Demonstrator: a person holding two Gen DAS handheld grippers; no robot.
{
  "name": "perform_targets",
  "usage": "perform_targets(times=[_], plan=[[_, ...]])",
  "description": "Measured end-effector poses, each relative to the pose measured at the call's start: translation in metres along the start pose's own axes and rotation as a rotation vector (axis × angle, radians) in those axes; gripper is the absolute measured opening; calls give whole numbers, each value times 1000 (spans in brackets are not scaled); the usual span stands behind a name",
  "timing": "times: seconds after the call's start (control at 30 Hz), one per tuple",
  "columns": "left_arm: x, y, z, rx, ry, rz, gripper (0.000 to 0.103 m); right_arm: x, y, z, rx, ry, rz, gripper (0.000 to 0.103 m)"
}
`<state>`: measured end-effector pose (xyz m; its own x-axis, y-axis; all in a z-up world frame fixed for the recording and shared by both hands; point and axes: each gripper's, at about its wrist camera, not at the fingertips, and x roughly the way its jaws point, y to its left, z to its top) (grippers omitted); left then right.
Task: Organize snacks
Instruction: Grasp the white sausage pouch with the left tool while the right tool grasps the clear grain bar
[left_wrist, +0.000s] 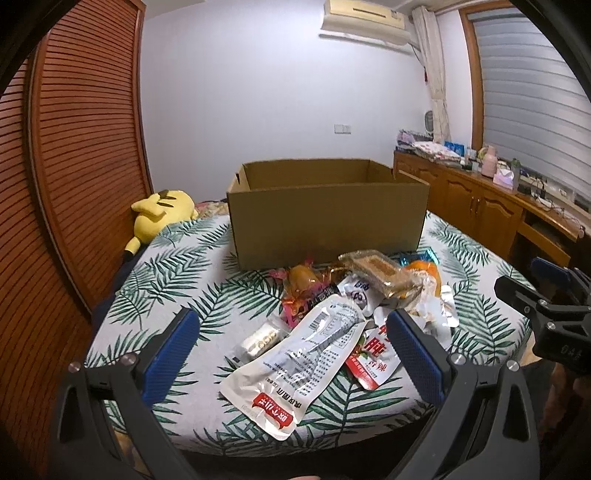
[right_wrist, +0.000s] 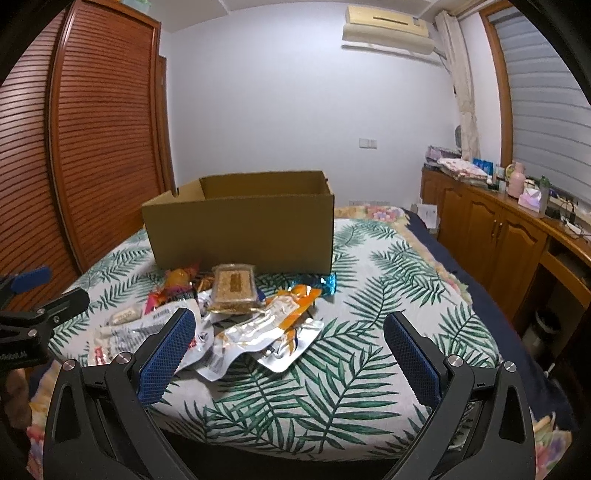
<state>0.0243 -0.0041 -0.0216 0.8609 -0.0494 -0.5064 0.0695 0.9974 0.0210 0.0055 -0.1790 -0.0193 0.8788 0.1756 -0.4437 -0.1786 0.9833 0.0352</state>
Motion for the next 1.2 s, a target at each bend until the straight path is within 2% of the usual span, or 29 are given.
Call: perform_targets(times=[0.1, 0.27, 0.53, 0.83, 1.07, 1.2], plan=[[12, 3, -2, 12, 34, -11, 102, 9, 2, -4, -20, 20, 7, 103], [32, 15, -4, -19, 97, -70, 102, 20, 3, -8, -43, 49, 27, 103], [64, 28, -4, 19, 187, -61, 102, 35, 7, -5, -62, 65, 59, 103], [72, 36, -4, 91, 210, -63, 102, 58, 9, -2, -70, 101, 99, 103], [72, 28, 3, 205, 216, -140, 102, 77, 2, 6, -72, 142, 125, 102], [77, 24, 8, 223, 240, -174, 102, 92, -4, 8, -68, 188, 155, 101]])
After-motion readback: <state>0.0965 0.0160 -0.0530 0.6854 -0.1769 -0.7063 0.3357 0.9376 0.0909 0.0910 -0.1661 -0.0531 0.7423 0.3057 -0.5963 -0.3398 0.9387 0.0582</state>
